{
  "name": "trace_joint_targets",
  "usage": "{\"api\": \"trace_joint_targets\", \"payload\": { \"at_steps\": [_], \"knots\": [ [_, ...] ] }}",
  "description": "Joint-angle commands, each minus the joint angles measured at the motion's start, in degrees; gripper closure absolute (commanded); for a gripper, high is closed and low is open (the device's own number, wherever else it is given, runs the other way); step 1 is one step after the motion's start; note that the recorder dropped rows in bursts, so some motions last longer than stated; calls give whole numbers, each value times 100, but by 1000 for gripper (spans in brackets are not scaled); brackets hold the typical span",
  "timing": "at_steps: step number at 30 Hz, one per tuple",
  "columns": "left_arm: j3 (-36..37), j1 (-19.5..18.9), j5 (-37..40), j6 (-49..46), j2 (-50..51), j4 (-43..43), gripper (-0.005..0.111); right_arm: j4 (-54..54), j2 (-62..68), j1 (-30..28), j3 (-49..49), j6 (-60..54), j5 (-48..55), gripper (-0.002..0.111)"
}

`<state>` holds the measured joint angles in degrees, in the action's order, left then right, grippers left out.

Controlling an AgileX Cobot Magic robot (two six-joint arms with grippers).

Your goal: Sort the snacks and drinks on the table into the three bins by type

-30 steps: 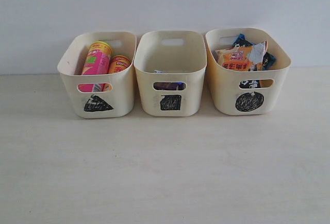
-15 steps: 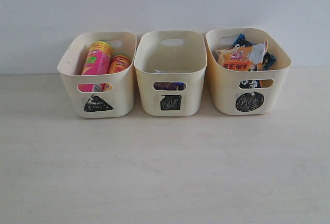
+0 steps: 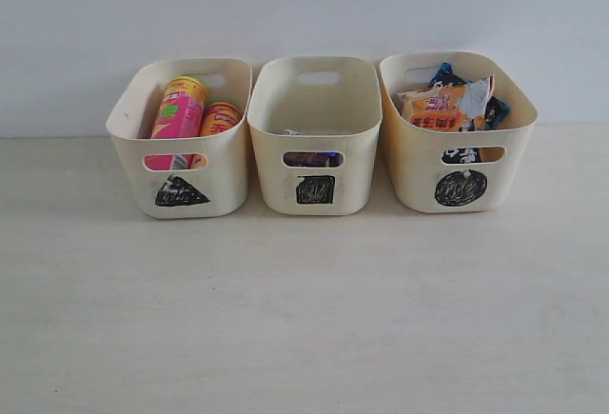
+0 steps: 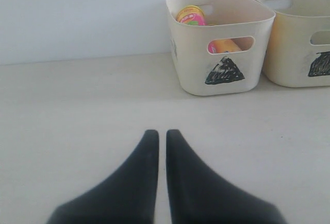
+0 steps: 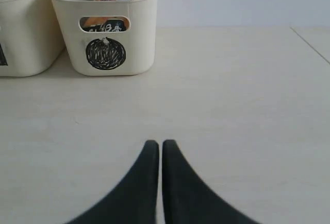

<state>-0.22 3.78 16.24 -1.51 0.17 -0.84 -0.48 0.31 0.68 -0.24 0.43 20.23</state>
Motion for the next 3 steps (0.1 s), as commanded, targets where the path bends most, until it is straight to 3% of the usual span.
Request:
{"api": "trace_joint_targets", "payload": {
  "at_steps": [1,3],
  "knots": [
    [22,-19,6,65,-17,-18,102,-3,-31,-11,24,-12,-67,108],
    [22,-19,6,65,-17,-18,102,-3,-31,-11,24,-12,-67,108]
  ]
}}
